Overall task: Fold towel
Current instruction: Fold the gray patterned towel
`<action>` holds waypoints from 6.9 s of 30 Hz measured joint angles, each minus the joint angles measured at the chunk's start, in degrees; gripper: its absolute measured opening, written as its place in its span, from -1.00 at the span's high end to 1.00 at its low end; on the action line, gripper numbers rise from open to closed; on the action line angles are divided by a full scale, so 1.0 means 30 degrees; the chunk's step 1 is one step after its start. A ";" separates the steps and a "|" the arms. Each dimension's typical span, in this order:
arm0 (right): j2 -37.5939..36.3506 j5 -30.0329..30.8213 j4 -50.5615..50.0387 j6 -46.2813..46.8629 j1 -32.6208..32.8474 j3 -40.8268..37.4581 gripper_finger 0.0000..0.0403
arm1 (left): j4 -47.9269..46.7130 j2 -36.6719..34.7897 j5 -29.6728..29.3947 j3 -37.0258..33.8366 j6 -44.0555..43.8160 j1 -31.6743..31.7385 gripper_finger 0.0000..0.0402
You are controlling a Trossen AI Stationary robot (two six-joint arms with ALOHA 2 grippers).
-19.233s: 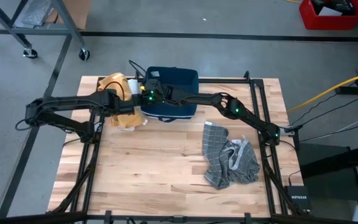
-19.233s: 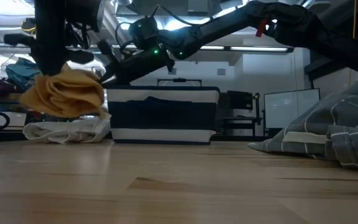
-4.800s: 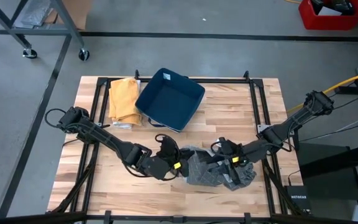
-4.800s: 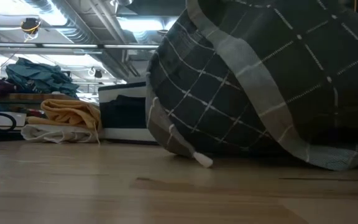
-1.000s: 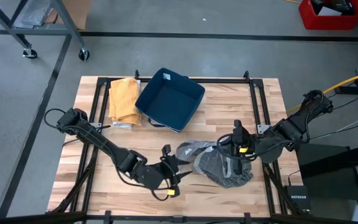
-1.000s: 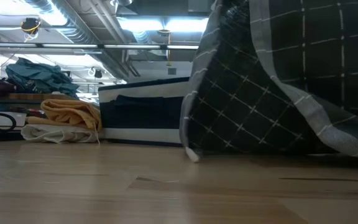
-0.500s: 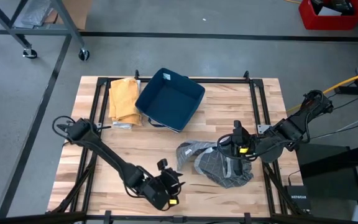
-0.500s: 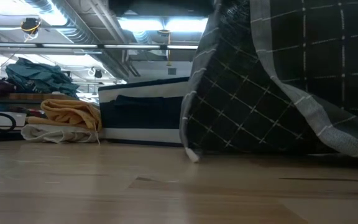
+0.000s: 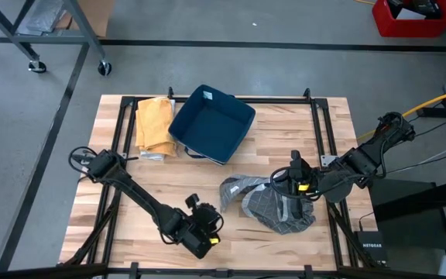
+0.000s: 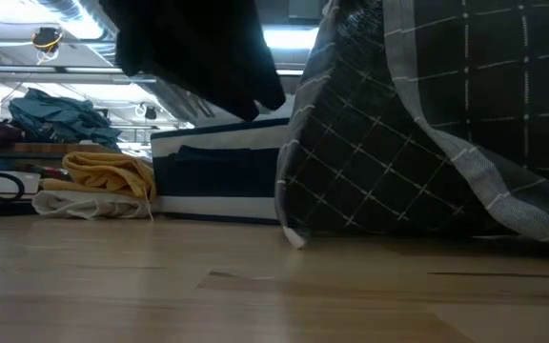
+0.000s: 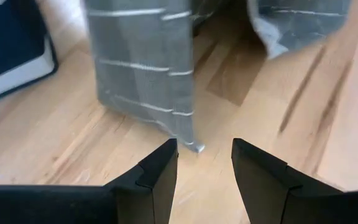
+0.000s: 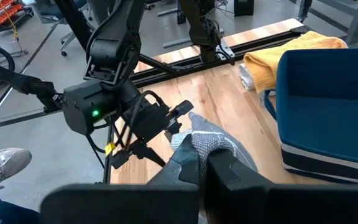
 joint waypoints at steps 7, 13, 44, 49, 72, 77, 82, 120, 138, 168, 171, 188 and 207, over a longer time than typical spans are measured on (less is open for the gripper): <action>0.0000 0.0015 0.0010 0.0000 0.0000 0.0000 1.00 | 0.0261 0.0007 0.0002 0.0000 -0.1543 0.0185 0.28; 0.0000 0.0033 0.0447 -0.0393 0.0000 0.0000 1.00 | 0.0296 0.0011 0.0006 0.0000 -0.2291 0.0298 0.28; 0.0007 0.0121 0.2353 -0.1931 0.0000 0.0000 1.00 | 0.5622 0.2820 0.0316 -0.0007 -0.2618 0.0457 0.28; 0.0007 0.0184 0.2353 -0.1931 0.0000 0.0000 1.00 | 0.5791 0.2876 0.0286 -0.0007 -0.3370 0.0717 0.28; 0.0007 0.0179 0.2346 -0.1931 0.0000 0.0000 1.00 | 0.3127 0.2878 0.0414 -0.0007 -0.7148 0.1073 0.41; 0.0007 0.0175 0.2346 -0.1931 0.0000 0.0000 1.00 | 0.0513 0.2878 0.0818 -0.0007 -0.8498 0.0826 0.54; 0.0007 0.0175 0.2346 -0.1931 0.0000 0.0000 1.00 | 0.0167 0.2878 0.0818 -0.0007 -0.8036 0.0884 0.61; 0.0007 0.1990 0.1321 -1.0341 0.0000 0.8353 1.00 | 0.0535 -0.9599 -0.5386 0.0000 0.3349 -0.0256 1.00; -0.0007 0.0813 0.0913 -1.2941 0.0000 1.3136 1.00 | 1.2320 -1.3645 -0.2587 0.0015 1.6396 0.2903 1.00; -0.2994 -0.2027 -0.0368 -0.8268 0.0000 1.3158 1.00 | 1.8279 -1.3393 0.2661 0.0007 1.6846 0.6107 1.00; -0.2884 -0.4150 -0.3239 -0.6547 0.0000 1.3121 1.00 | 1.6989 -1.3355 0.3360 0.0007 1.6038 0.5878 1.00; -0.4206 0.1065 0.1727 -0.8191 0.0000 1.3095 1.00 | 1.9505 -1.4317 0.3441 -0.0015 1.5585 0.7943 1.00; -0.4189 0.3184 0.3774 -1.0836 0.0000 1.3085 1.00 | 2.0953 -1.4178 0.6420 -0.0008 1.2282 1.1888 1.00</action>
